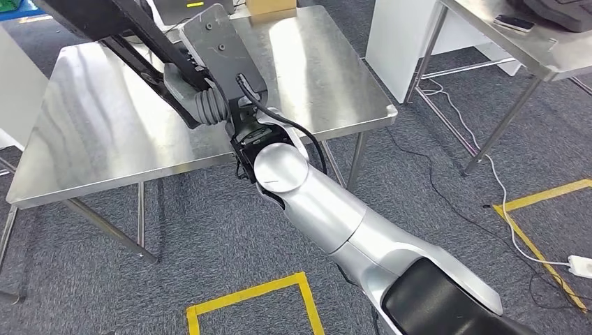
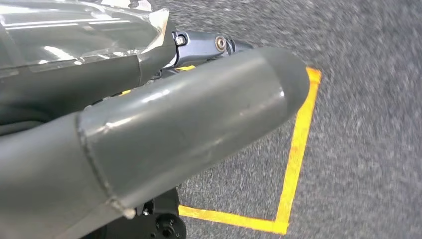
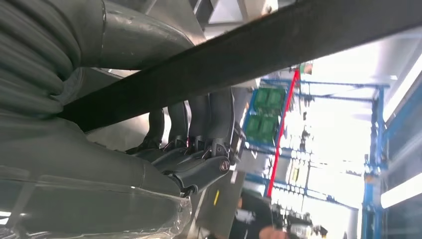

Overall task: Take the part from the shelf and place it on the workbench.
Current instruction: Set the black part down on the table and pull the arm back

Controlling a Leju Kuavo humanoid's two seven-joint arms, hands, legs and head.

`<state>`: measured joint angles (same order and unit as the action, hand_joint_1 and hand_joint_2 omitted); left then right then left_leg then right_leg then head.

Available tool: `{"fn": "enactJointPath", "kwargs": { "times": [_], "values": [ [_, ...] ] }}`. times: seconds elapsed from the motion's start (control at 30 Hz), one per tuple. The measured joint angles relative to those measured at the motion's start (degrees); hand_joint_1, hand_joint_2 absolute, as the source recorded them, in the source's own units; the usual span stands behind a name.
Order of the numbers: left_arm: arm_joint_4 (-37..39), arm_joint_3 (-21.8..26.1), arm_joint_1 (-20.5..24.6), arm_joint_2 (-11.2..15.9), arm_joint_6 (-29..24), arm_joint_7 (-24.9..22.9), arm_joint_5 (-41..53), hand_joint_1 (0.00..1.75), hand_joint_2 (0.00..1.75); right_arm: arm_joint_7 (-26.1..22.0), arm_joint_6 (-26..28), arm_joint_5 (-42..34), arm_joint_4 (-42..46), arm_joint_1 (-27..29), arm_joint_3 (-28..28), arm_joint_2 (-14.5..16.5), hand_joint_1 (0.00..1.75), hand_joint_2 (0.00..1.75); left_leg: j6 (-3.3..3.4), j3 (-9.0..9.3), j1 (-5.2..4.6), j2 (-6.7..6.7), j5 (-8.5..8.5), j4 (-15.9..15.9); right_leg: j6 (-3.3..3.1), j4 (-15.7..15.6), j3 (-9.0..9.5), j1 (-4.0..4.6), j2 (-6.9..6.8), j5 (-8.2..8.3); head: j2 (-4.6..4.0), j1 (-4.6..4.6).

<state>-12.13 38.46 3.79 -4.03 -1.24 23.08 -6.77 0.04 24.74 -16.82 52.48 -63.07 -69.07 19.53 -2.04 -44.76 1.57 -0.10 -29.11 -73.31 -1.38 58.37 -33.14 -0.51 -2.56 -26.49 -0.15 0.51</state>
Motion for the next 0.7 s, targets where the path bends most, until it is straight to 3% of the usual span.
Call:
{"fn": "enactJointPath", "kwargs": {
  "times": [0.07,0.13,0.17,0.27,0.33,0.4,0.47,0.5,0.53,0.6,0.67,0.7],
  "values": [
    [0.0,0.0,0.0,0.1,0.0,0.0,0.0,0.0,0.0,0.2,0.2,0.3,0.0,-0.1,-0.4,0.0,1.75,1.75,0.23,3.83,-0.04,1.25,3.48,7.0,0.16,0.0,0.32,0.07,-1.29,-0.32,0.0,0.02],
    [0.0,0.0,0.1,0.1,0.1,0.0,0.0,0.0,0.0,0.3,0.4,0.6,0.0,-0.2,-0.7,0.0,1.75,1.75,0.83,7.43,-0.45,3.2,5.66,13.4,0.61,0.0,0.65,0.53,-2.41,-0.73,0.0,-0.04],
    [0.0,0.1,0.2,0.1,0.2,0.1,0.0,0.0,0.0,0.3,0.4,0.8,0.0,-0.3,-0.8,0.0,1.75,1.75,1.19,8.06,-0.7,3.66,5.83,14.6,0.86,0.0,0.78,0.74,-2.9,-0.89,0.0,-0.09],
    [0.0,0.3,0.2,-0.1,0.3,0.4,-0.3,0.0,0.0,0.4,0.5,1.3,0.0,-0.4,-1.1,0.0,1.75,1.75,2.33,8.09,-0.94,1.94,5.86,15.1,1.7,-0.1,1.12,0.89,-3.95,-1.38,0.0,-0.16],
    [-0.1,0.5,0.2,-0.5,0.2,0.8,-0.5,0.0,0.0,0.4,0.4,1.7,0.0,-0.5,-1.2,0.0,1.75,1.75,3.13,8.49,-0.58,0.65,6.24,15.7,1.85,2.7,0.0,0.78,-1.77,-2.97,0.0,-0.25],
    [-0.1,0.7,0.3,-0.8,0.1,1.0,-0.5,0.0,0.0,0.4,0.4,1.9,0.0,-0.4,-1.3,-0.1,1.75,1.75,3.56,8.59,-0.38,-0.69,6.38,15.9,1.52,9.8,-3.51,0.5,1.23,-5.89,0.0,-0.45],
    [-0.1,0.9,0.3,-1.0,0.2,1.1,-0.5,0.0,0.0,0.5,0.4,2.0,-0.1,-0.1,-1.4,-0.2,1.75,1.75,3.64,8.57,-0.39,-2.31,6.35,15.9,1.68,15.9,-6.9,0.37,2.12,-7.51,0.0,-0.56],
    [-0.1,1.0,0.3,-1.1,0.3,1.1,-0.5,0.0,0.0,0.6,0.4,2.0,-0.1,0.0,-1.5,-0.2,1.75,1.75,3.63,8.57,-0.38,-3.21,6.34,15.8,2.04,16.1,-7.32,0.33,2.26,-6.98,0.0,-0.57],
    [-0.1,1.1,0.3,-1.1,0.4,1.1,-0.4,0.0,0.0,0.6,0.4,2.2,-0.1,0.1,-1.6,-0.1,1.75,1.75,3.59,8.59,-0.37,-4.01,6.33,15.8,2.49,13.9,-6.61,0.26,2.44,-5.57,0.0,-0.57],
    [-0.1,1.4,0.3,-1.3,0.7,1.1,-0.1,0.0,0.0,0.6,0.4,2.8,-0.1,0.1,-1.6,-0.1,1.75,1.75,3.37,8.54,-0.42,-5.43,6.24,15.6,3.15,5.9,-3.43,0.01,3.43,-1.89,0.0,-0.59],
    [-0.1,1.5,0.1,-1.4,0.8,1.1,0.2,0.0,0.0,0.6,0.5,3.8,-0.1,0.1,-1.5,-0.1,1.75,1.75,2.83,8.33,-0.55,-6.33,6.03,15.3,2.97,0.9,-1.32,-0.13,4.26,0.12,0.0,-0.52],
    [-0.1,1.6,0.0,-1.4,0.8,1.1,0.3,0.0,0.0,0.7,0.6,4.1,-0.2,0.2,-1.5,-0.1,1.75,1.75,2.47,8.22,-0.53,-6.55,6.0,15.2,2.64,0.3,-1.09,-0.08,4.4,0.35,0.0,-0.5]
  ]
}}
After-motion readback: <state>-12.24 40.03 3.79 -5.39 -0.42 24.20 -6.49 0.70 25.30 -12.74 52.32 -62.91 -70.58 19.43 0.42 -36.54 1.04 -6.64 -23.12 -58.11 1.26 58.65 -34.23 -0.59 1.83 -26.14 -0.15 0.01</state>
